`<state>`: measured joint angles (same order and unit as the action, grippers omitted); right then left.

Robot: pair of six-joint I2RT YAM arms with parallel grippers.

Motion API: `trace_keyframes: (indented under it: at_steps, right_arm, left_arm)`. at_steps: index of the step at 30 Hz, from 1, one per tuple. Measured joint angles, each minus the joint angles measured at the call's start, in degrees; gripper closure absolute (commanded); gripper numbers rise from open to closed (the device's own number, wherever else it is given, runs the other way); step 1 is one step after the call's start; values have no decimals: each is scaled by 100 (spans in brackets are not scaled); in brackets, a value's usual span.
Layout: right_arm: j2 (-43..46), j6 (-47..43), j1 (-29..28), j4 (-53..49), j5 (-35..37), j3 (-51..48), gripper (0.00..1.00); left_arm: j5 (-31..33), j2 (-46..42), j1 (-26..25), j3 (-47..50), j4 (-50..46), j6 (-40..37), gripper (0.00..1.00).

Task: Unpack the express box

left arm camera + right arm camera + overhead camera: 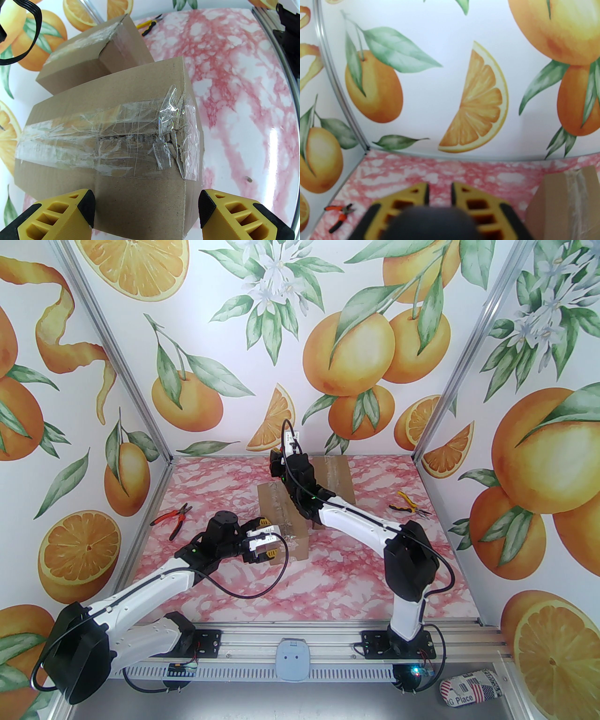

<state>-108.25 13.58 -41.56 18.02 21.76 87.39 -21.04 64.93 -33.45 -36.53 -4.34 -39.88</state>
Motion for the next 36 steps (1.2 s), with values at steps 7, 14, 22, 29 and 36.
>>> trace_keyframes:
  at_steps: [7,14,22,29,36]
  right_arm:
    - [-107,127,83,-55,-142,0,100]
    - [-275,192,111,-153,-273,13,100]
    - [-367,205,111,-197,-269,109,100]
    - [-365,160,111,-142,-197,109,100]
    - [-345,61,111,-42,-96,17,100]
  left_arm:
    - [7,9,-11,-11,-20,44,25]
    - [13,136,-61,-116,-37,33,24]
    - [46,164,-72,-122,-17,22,24]
    - [37,184,-74,-131,-20,-37,24]
    - [2,297,-74,-223,-39,-66,25]
